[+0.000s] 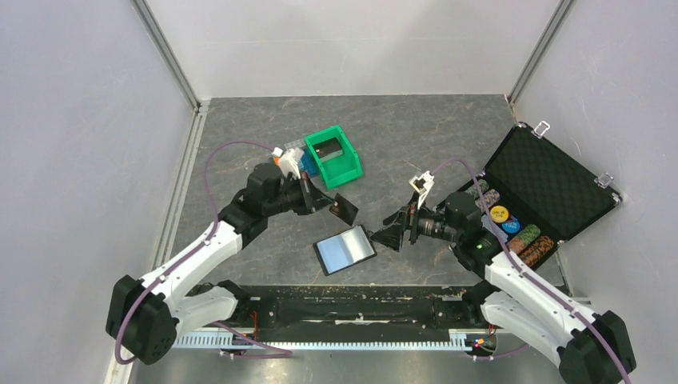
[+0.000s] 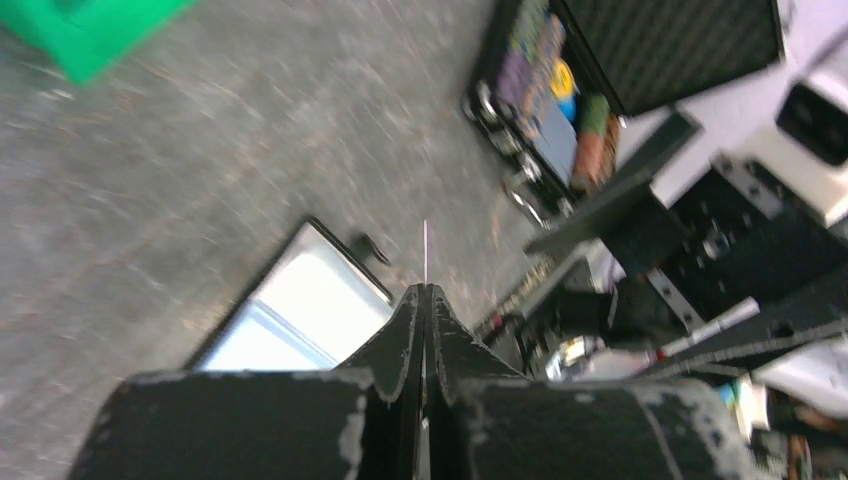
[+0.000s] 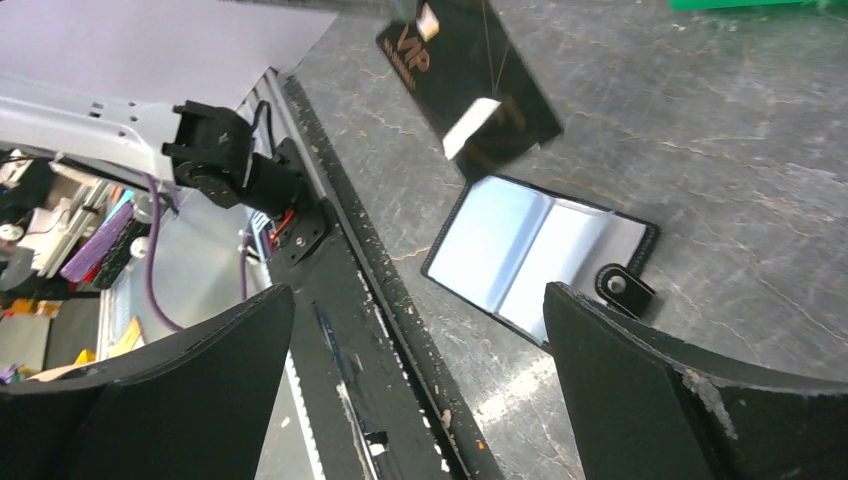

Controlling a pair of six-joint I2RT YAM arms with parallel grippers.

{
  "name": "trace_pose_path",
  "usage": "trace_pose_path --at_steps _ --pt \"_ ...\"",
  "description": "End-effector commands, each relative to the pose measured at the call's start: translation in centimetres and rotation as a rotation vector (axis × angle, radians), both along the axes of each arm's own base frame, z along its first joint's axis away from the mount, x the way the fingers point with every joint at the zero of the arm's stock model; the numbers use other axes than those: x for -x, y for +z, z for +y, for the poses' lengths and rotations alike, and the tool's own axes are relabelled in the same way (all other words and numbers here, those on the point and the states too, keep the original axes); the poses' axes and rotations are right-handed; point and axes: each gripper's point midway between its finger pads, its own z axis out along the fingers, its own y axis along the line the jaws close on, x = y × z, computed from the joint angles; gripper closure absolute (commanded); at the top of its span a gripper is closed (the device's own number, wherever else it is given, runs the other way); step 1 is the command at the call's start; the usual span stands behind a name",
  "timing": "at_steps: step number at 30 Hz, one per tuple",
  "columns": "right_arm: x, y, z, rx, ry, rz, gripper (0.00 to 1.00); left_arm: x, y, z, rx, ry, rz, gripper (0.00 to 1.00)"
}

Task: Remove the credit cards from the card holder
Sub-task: Place the credit card in the storage box.

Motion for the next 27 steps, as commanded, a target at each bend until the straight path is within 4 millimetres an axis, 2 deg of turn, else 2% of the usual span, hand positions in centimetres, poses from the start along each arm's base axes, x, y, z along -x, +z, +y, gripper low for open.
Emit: trace_pose_path --at_steps 1,6,11,20,23,27 --pt "-1.8 0.8 -1.1 0.035 -0.113 -0.056 0.02 -5.8 4.4 2.6 0.049 0.300 -0.118 0.98" --pt "-1.9 0.5 -1.5 0.039 -0.142 -0.060 0.02 -10.9 5.9 6.6 0.074 0.649 -0.150 0.98" --pt "-2.2 0.1 -1.7 0.050 -0.163 -0.061 0.02 -15.5 6.9 8.7 0.121 0.844 -0.230 0.98" --pt "-2.7 -0.6 -1.6 0.078 -0.165 -0.046 0.02 -24.1 5.9 8.2 0.118 0.937 -0.225 0.98" --pt "-2.9 -0.7 -1.5 0.088 -0.166 -0.039 0.02 -26.1 5.0 7.8 0.129 0.950 -0.200 0.98" --pt "-3.5 -0.8 -1.3 0.101 -0.167 -0.033 0.02 -27.7 2.5 6.3 0.137 0.926 -0.147 0.98"
